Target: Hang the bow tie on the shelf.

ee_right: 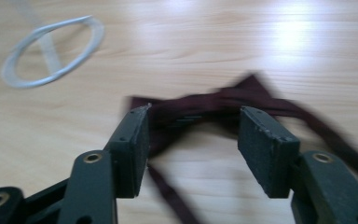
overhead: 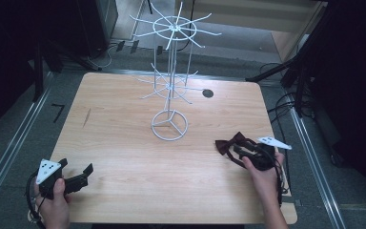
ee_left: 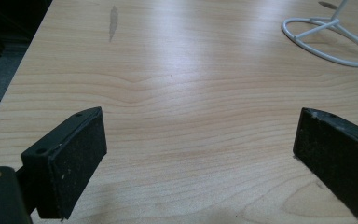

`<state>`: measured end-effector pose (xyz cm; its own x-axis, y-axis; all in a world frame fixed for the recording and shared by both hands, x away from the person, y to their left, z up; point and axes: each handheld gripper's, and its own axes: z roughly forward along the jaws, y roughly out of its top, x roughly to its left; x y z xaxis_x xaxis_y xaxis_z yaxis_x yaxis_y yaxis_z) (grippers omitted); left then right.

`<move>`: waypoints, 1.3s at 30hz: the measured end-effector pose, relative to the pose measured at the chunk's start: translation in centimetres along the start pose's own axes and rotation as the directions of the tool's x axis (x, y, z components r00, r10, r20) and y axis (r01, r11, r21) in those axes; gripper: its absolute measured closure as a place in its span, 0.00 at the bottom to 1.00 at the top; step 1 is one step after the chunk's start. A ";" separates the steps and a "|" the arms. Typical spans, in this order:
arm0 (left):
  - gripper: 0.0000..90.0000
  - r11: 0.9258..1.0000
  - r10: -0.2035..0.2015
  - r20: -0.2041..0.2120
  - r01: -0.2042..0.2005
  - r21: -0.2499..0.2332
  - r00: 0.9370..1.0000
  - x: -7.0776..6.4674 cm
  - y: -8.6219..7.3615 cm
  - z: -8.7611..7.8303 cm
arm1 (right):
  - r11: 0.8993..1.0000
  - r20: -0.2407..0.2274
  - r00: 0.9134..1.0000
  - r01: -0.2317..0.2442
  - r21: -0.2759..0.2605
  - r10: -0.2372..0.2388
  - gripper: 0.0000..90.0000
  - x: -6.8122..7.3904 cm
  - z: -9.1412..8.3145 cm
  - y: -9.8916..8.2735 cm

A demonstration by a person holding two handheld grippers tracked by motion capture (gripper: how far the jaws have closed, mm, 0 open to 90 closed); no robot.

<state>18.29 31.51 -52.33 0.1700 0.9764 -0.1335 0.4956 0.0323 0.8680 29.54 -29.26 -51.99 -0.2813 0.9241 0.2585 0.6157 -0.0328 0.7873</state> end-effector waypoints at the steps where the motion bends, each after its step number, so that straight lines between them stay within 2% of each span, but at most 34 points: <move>1: 0.03 1.000 0.001 -0.001 -0.001 0.000 1.000 0.0 0.0 0.0 | 1.000 0.030 0.999 -0.021 -0.004 0.021 0.48 -0.8 -0.1 0.0; 2: 0.03 1.000 0.001 -0.001 -0.001 0.000 1.000 0.0 0.0 0.0 | 0.999 0.062 0.997 -0.038 -0.005 0.038 0.48 -1.6 -0.2 0.0; 3: 0.03 1.000 0.003 -0.003 -0.003 0.001 1.000 0.0 0.0 0.0 | 0.998 0.117 0.992 -0.055 0.000 0.055 0.46 -2.9 -0.3 -0.1; 4: 0.03 1.000 0.003 -0.003 -0.003 0.001 1.000 0.0 0.0 0.0 | 0.998 0.117 0.992 -0.055 0.000 0.055 0.46 -2.9 -0.3 -0.1; 5: 0.03 1.000 0.003 -0.003 -0.003 0.000 1.000 0.0 0.0 0.0 | 0.998 0.165 0.985 -0.055 0.011 0.052 0.43 -3.7 -0.4 -0.2; 8: 0.03 1.000 0.002 -0.002 -0.002 0.000 1.000 0.0 0.0 0.0 | 0.998 0.199 0.978 -0.060 0.015 0.056 0.42 -4.4 -0.5 -0.3; 9: 0.03 1.000 0.002 -0.002 -0.002 0.001 1.000 0.0 0.0 0.0 | 0.997 0.228 0.971 -0.077 0.026 0.069 0.44 -5.0 -0.7 -0.5; 10: 0.03 1.000 0.003 -0.002 -0.003 0.001 1.000 0.0 0.0 0.0 | 0.997 0.228 0.971 -0.077 0.026 0.069 0.44 -5.0 -0.7 -0.5; 12: 0.03 1.000 0.002 -0.003 -0.002 0.001 1.000 0.0 0.0 0.0 | 0.994 0.246 0.966 -0.091 0.052 0.076 0.51 -5.4 -0.7 -0.9; 13: 0.03 1.000 0.003 -0.003 -0.003 0.002 1.000 0.0 0.0 0.0 | 0.992 0.222 0.972 -0.100 0.072 0.082 0.65 -5.7 -0.8 -1.5; 14: 0.03 1.000 0.003 -0.003 -0.003 0.002 1.000 0.0 0.0 0.0 | 0.992 0.222 0.972 -0.100 0.072 0.082 0.65 -5.7 -0.8 -1.5; 15: 0.03 1.000 0.003 -0.002 -0.003 0.001 1.000 0.0 0.0 0.0 | 0.993 0.202 0.976 -0.093 0.077 0.076 0.79 -5.8 -1.0 -2.1; 16: 0.03 1.000 0.003 -0.002 -0.003 0.001 1.000 0.0 0.0 0.0 | 0.993 0.202 0.976 -0.093 0.077 0.076 0.79 -5.8 -1.0 -2.1; 17: 0.03 1.000 0.002 -0.002 -0.002 -0.001 1.000 0.0 0.0 0.0 | 0.991 0.153 0.984 -0.107 0.084 0.093 0.91 -5.9 -1.3 -2.4; 19: 0.03 1.000 0.001 -0.003 -0.001 -0.001 1.000 0.0 0.0 0.0 | 0.990 0.135 0.986 -0.107 0.092 0.094 0.96 -5.8 -1.4 -2.5; 20: 0.03 1.000 0.002 -0.003 -0.002 -0.001 1.000 0.0 0.0 0.0 | 0.990 0.091 0.992 -0.095 0.104 0.086 1.00 -5.5 -1.6 -2.8; 21: 0.03 1.000 0.002 -0.004 -0.002 0.001 1.000 0.0 0.0 0.0 | 0.990 0.063 0.995 -0.090 0.110 0.083 1.00 -5.2 -1.8 -3.0; 22: 0.03 1.000 0.002 -0.004 -0.002 0.001 1.000 0.0 0.0 0.0 | 0.990 0.063 0.995 -0.090 0.110 0.083 1.00 -5.2 -1.8 -3.0; 24: 0.03 1.000 0.000 -0.004 0.000 0.002 1.000 0.0 0.0 0.0 | 0.991 0.021 0.998 -0.055 0.118 0.053 1.00 -4.4 -2.0 -3.4; 25: 0.03 1.000 0.002 -0.005 -0.002 0.002 1.000 -0.1 0.0 0.0 | 0.991 -0.021 0.999 -0.022 0.128 0.025 1.00 -3.3 -2.2 -3.9; 26: 0.03 1.000 0.002 -0.003 -0.002 0.003 1.000 -0.1 0.0 0.0 | 0.991 -0.021 0.999 -0.022 0.128 0.025 1.00 -3.3 -2.2 -3.9; 27: 0.03 1.000 0.003 -0.003 -0.003 0.002 1.000 -0.1 0.0 0.0 | 0.991 -0.076 0.997 0.001 0.135 0.009 1.00 -2.3 -2.4 -4.4; 28: 0.03 1.000 0.003 -0.003 -0.003 0.002 1.000 -0.1 0.0 0.0 | 0.991 -0.076 0.997 0.001 0.135 0.009 1.00 -2.3 -2.4 -4.4; 29: 0.03 1.000 0.002 -0.004 -0.002 0.001 1.000 0.0 0.0 0.0 | 0.989 -0.085 0.996 0.026 0.147 -0.014 0.97 -1.2 -2.5 -4.8; 30: 0.03 1.000 0.002 -0.004 -0.002 0.001 1.000 0.0 0.0 0.0 | 0.989 -0.085 0.996 0.026 0.147 -0.014 0.97 -1.2 -2.5 -4.8; 31: 0.03 1.000 0.002 -0.004 -0.002 0.000 1.000 0.0 0.0 0.0 | 0.991 -0.094 0.996 0.013 0.131 -0.001 0.79 -0.6 -2.8 -4.9; 32: 0.03 1.000 0.002 -0.004 -0.002 0.000 1.000 0.0 0.0 0.0 | 0.991 -0.094 0.996 0.013 0.131 -0.001 0.79 -0.6 -2.8 -4.9; 33: 0.03 1.000 0.002 -0.003 -0.002 0.001 1.000 0.0 0.0 0.0 | 0.993 -0.079 0.997 -0.012 0.114 0.021 0.56 0.0 -3.0 -4.8; 34: 0.03 1.000 0.002 -0.003 -0.002 0.001 1.000 0.0 0.0 0.0 | 0.993 -0.079 0.997 -0.012 0.114 0.021 0.56 0.0 -3.0 -4.8; 35: 0.03 1.000 0.002 -0.003 -0.002 0.000 1.000 0.0 0.0 0.0 | 0.993 -0.080 0.996 -0.027 0.114 0.036 0.38 0.4 -3.1 -4.7; 36: 0.03 1.000 0.002 -0.003 -0.002 0.000 1.000 0.0 0.0 0.0 | 0.993 -0.080 0.996 -0.027 0.114 0.036 0.38 0.4 -3.1 -4.7; 37: 0.03 1.000 0.002 -0.003 -0.002 0.001 1.000 0.0 0.0 0.0 | 0.991 -0.044 0.998 -0.047 0.128 0.053 0.16 1.0 -2.9 -4.7; 38: 0.03 1.000 0.002 -0.003 -0.002 0.001 1.000 0.0 0.0 0.0 | 0.991 -0.044 0.998 -0.047 0.128 0.053 0.16 1.0 -2.9 -4.7; 39: 0.03 1.000 0.001 -0.004 -0.001 0.002 1.000 -0.1 0.0 0.0 | 0.989 -0.028 0.998 -0.052 0.139 0.056 0.06 1.6 -2.8 -4.8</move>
<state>18.28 31.46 -52.32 0.1672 0.9773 -0.1302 0.4971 0.0305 0.8672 24.06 -28.66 -53.81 -0.2670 0.9097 0.3179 0.7258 -0.0272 0.6874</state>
